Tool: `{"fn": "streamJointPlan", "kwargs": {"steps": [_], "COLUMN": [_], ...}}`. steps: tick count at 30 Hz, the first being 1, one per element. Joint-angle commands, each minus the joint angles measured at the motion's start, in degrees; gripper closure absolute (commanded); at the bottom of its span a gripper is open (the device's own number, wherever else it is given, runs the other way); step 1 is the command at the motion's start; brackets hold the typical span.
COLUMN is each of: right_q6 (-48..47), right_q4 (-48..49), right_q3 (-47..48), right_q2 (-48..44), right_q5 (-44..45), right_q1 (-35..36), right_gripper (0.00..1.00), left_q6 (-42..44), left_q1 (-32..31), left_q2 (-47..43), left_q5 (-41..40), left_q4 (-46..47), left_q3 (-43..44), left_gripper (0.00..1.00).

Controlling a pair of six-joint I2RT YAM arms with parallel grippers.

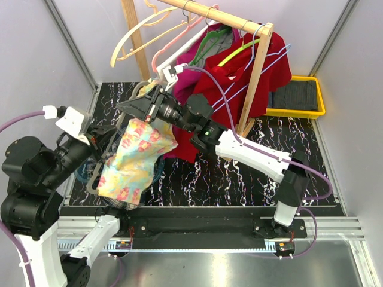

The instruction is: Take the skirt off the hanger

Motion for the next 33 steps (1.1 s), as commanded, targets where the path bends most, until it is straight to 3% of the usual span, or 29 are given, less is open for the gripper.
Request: {"fn": "streamJointPlan", "kwargs": {"steps": [1, 5, 6, 10, 13, 16, 19, 22, 23, 27, 29, 33], "right_q6": [-4.7, -6.6, -6.9, -8.8, -8.5, -7.9, -7.3, -5.8, -5.3, -2.7, -1.2, 1.0], "right_q4": [1.4, 0.5, 0.5, 0.3, 0.4, 0.2, 0.8, 2.0, 2.4, 4.7, 6.0, 7.4], "right_q3": [0.3, 3.9, 4.4, 8.6, 11.3, 12.0, 10.6, 8.7, 8.4, 6.4, 6.2, 8.3], "right_q2": [-5.3, -4.7, -4.7, -4.1, -3.0, -2.7, -3.9, -4.9, -4.9, -4.7, -4.1, -2.3], "right_q5": [1.3, 1.9, 2.4, 4.2, 4.3, 4.7, 5.1, 5.4, 5.3, 5.5, 5.9, 5.2], "right_q1": [0.0, -0.1, -0.2, -1.1, -2.2, -2.4, -2.5, -2.5, -2.5, -2.5, -2.5, -2.5], "right_gripper": [0.82, 0.82, 0.82, 0.82, 0.83, 0.83, 0.83, 0.82, 0.82, 0.82, 0.82, 0.82], "left_q6": [1.0, 0.4, 0.3, -0.6, -2.9, -2.5, -1.4, -1.9, -2.1, -2.6, -3.0, -4.1], "left_q1": [-0.1, -0.1, -0.1, -0.1, -0.1, -0.1, -0.1, -0.1, -0.1, -0.1, -0.1, -0.1], "left_q2": [-0.9, -1.0, -1.1, -1.6, -2.1, -2.8, -4.0, -4.3, -4.1, -2.5, -1.9, -1.2], "left_q5": [-3.7, -3.5, -3.3, -1.5, 0.0, -0.6, -2.4, -2.0, -0.9, 0.2, 0.8, 1.8], "left_q4": [2.4, 1.7, 1.4, -0.5, -0.7, -0.6, -0.2, 0.6, 0.8, 0.8, 0.9, 1.0], "left_q3": [0.9, 1.2, 1.4, 2.1, 3.0, 2.4, 0.8, 0.1, 0.3, 1.7, 2.1, 1.6], "left_gripper": [1.00, 0.96, 0.81, 0.46, 0.32, 0.32, 0.39, 0.59, 0.76, 0.98, 0.98, 0.80]}}
